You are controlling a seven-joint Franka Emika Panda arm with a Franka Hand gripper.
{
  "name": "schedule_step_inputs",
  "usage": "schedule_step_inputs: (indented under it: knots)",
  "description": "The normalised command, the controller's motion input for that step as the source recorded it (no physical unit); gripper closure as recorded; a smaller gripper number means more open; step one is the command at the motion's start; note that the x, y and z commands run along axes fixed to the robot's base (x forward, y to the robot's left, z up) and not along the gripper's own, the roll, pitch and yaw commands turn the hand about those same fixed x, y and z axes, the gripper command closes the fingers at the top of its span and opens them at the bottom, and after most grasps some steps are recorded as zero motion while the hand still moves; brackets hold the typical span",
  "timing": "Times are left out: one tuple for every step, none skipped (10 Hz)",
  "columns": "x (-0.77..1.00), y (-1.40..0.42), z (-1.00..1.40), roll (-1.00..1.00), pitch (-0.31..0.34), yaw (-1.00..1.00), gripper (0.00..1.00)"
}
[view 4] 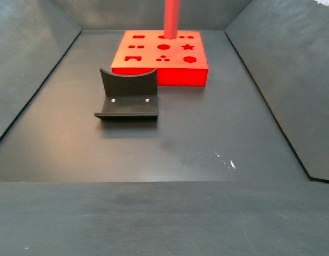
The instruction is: Insert the hexagon object.
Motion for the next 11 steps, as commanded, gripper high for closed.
schedule_step_inputs:
  knots:
    - [-0.22,0.26,-0.15,0.09,-0.089,0.21,1.00]
    - [-0.29,0.24,-0.18,0.00,-0.104,-0.09,1.00]
    - [-0.23,0.04,-0.21,-0.03,-0.170,-0.07,1.00]
    - [-0.17,0.00,-0.27,-0.10,-0.203,-0.11,1.00]
    - [-0.20,0.00,-0.30,-0.13,-0.227,-0.13,1.00]
    - [-0.22,0.01,-0.19,-0.06,-0.167,-0.11,1.00]
    - [-0.17,0.00,-0.07,0.00,-0.071,-0.08,1.00]
    - [-0.17,0.00,-0.03,0.01,-0.041,-0.05,1.00]
    - [-0.25,0.00,0.00,0.07,-0.010,-0.04,1.00]
    - [-0.31,0.00,0.00,0.14,0.000,-0.07,1.00]
    - [-0.38,0.00,0.00,0.19,0.000,0.00,1.00]
